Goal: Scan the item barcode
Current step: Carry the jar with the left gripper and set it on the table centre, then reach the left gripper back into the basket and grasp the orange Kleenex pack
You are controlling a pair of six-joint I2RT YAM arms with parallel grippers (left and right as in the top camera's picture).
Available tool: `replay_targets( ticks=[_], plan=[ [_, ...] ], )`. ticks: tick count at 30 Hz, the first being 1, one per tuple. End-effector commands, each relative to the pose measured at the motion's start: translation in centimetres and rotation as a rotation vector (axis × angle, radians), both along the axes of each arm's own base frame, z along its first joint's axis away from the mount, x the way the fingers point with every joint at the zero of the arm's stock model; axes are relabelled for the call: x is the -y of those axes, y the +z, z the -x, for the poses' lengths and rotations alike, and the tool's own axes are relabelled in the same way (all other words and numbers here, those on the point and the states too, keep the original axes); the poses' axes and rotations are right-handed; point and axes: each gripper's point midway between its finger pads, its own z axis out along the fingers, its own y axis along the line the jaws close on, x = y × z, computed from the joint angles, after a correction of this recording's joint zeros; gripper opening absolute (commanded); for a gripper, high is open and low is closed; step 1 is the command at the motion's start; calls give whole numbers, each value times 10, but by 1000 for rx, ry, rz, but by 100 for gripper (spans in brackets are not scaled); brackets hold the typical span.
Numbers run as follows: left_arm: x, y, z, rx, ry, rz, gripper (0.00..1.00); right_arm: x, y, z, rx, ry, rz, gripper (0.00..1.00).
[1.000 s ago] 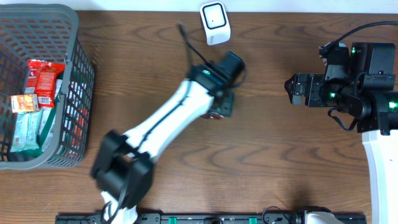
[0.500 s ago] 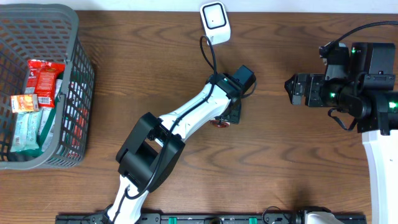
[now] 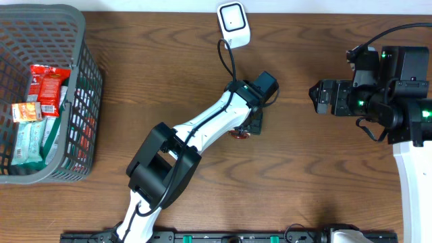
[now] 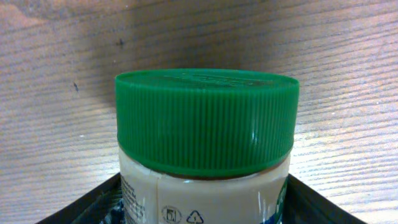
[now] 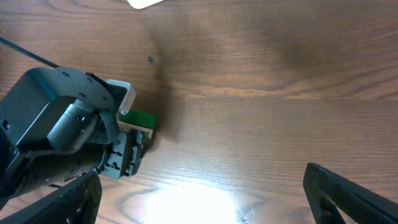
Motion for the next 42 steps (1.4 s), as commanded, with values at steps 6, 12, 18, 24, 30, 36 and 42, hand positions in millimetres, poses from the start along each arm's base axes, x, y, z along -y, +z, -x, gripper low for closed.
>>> replay_targets(
  ticks=[6,12,18,24,30,36,42],
  plan=[
    [0,-6,8,-4,-25,-22,87,-7,8,-1,20,21,-7,99],
    [1,-6,6,2,-24,-18,89,-7,8,-1,20,21,-7,99],
    [2,-5,6,5,-24,-15,90,-7,8,-1,20,21,-7,99],
    [6,15,-1,46,-39,19,90,-7,8,-1,20,21,-7,99],
    [1,65,-21,161,-47,65,95,-7,8,-1,20,21,-7,99],
    [-46,149,-49,321,38,139,95,-7,8,-1,20,21,-7,99],
    [-154,249,-73,533,222,181,95,-7,8,-1,20,21,-7,99]
  ],
)
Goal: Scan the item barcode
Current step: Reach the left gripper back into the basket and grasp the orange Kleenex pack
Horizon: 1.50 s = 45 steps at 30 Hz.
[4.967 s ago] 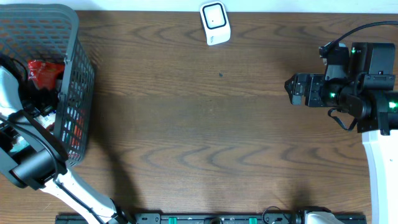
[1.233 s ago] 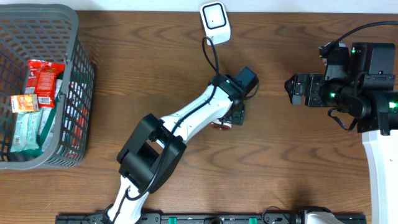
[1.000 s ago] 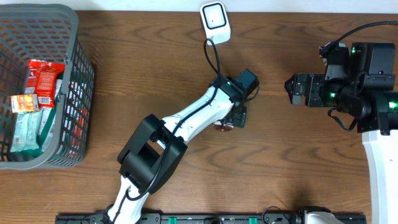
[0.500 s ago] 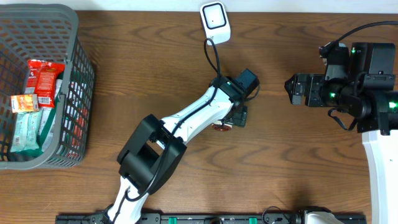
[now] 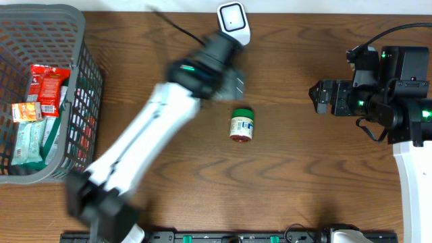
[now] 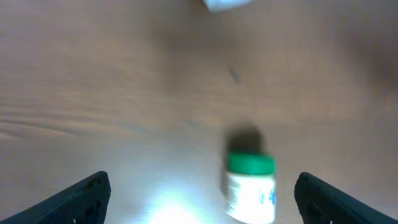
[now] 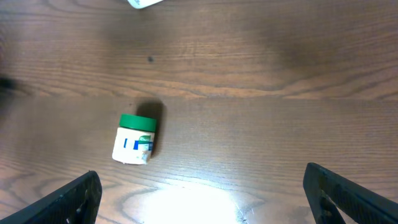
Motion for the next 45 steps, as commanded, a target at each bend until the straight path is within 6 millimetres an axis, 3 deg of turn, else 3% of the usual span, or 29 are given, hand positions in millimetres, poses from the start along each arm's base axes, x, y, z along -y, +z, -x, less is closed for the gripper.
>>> replay_targets(
  ticks=[1,5,8,12,14,16,20,23,33,40,45],
  plan=[
    [-87,82,-13,195,145,9,95,-7,8,-1,20,21,-7,99],
    [-197,130,-5,324,411,18,95,-7,8,-1,20,21,-7,99],
    [-272,147,13,372,606,-7,95,-7,8,-1,20,21,-7,99],
    [-349,145,36,366,783,-75,95,-7,8,-1,20,21,-7,99],
    [-386,131,47,317,875,-101,95,-7,8,-1,21,21,-7,99],
    [-410,111,53,255,935,-108,95,-7,8,-1,20,21,-7,99],
    [-439,67,55,128,998,-107,95,-7,8,-1,20,21,-7,99],
    [-449,30,57,7,1018,-99,95,-7,8,-1,20,21,-7,99],
    [-450,-66,68,-345,1012,-62,96,-7,8,-1,20,21,-7,99],
    [-434,-105,56,-440,914,25,96,-7,8,-1,20,21,-7,99],
    [-435,-115,46,-433,881,21,96,-7,8,-1,20,21,-7,99]
  ],
)
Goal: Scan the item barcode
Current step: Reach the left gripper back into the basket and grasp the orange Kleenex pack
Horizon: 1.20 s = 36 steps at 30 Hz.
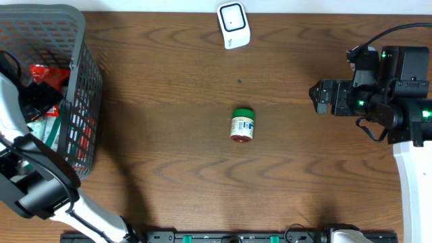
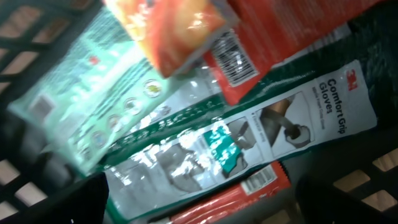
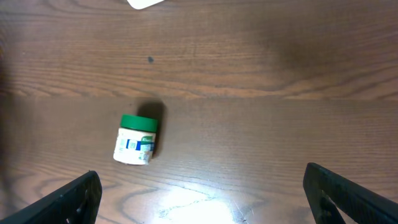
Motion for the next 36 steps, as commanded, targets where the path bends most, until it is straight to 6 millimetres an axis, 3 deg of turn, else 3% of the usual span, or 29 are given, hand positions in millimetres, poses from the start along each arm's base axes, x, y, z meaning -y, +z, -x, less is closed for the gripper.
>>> replay_targets(
  ticks=[1,9,13,15,21,28,36],
  plan=[
    [4,-5,-6,12,-45,16,96,-7,8,0,19,21,-7,99],
    [-6,8,-23,94,-47,-43,96,-7,8,-1,20,21,-7,99],
    [-24,16,-21,83,-18,-144,95,-7,8,0,19,21,-7,99],
    [-40,20,-16,52,13,-228,92,-7,8,0,19,21,-7,99],
    [-49,25,-27,116,73,-260,82,-7,8,0,19,21,-7,99],
    [-52,12,-32,130,129,-251,79,-7,8,0,19,21,-7,99],
    [-53,-17,-34,87,135,-222,77,-7,8,0,19,21,-7,99]
  ],
)
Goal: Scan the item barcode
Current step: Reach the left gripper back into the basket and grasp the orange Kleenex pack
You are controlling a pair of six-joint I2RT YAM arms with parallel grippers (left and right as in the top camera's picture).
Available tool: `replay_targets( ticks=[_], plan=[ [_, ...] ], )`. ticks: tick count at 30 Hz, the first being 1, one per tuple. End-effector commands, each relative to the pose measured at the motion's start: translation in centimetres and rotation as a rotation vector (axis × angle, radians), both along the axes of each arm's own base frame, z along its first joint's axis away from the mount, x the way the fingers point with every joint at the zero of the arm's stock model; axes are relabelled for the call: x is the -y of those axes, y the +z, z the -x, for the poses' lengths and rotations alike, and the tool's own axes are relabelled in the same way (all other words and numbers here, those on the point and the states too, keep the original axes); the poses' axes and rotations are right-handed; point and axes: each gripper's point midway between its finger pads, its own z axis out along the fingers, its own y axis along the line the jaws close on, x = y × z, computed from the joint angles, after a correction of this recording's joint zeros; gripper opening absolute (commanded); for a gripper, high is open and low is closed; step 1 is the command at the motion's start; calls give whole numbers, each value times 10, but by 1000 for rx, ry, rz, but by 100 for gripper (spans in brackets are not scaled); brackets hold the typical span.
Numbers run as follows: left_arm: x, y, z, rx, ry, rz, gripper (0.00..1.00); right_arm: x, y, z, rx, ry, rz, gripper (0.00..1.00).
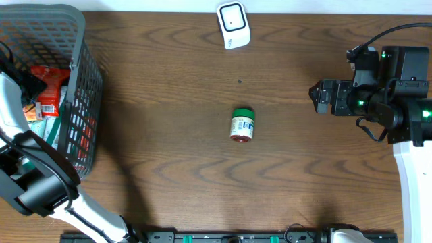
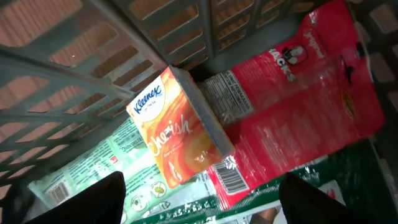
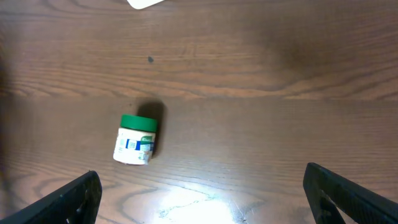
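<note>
A small jar with a green lid lies on its side in the middle of the wooden table, also visible in the right wrist view. The white scanner rests at the table's far edge. My left gripper is open inside the grey basket, above an orange Kleenex pack and a red packet with a barcode showing. My right gripper hangs open at the right side of the table, nothing between its fingers.
The basket at the far left holds several flat packets, among them green and white ones. Its wire walls stand close round the left gripper. The right arm's body fills the right edge.
My left gripper, still open in the basket, has shifted from over the green glove packets to over the Kleenex pack and red packet. The jar and right arm have not moved.
First my left gripper held the green-lidded jar at the table's middle. Then the jar lay free on its side and the left gripper was open near the scanner. After that the left gripper was inside the basket over the packets, where it still is.
</note>
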Motion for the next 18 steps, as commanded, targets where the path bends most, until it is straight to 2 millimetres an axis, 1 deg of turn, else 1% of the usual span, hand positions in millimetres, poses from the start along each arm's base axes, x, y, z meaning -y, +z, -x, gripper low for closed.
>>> replay_targets(
  ticks=[1,2,4,8,18],
  plan=[
    [-1,-30,2,-53,17,25,75,-7,8,-1,19,21,-7,99],
    [-1,-33,1,-56,17,27,72,-7,8,-1,19,21,-7,99],
    [-2,-39,0,-59,17,29,64,-7,8,-1,19,21,-7,99],
    [-3,-47,-3,-65,17,33,63,-7,8,-1,19,21,-7,99],
    [-6,-47,-6,-52,17,25,62,-7,8,-1,19,21,-7,99]
  ],
)
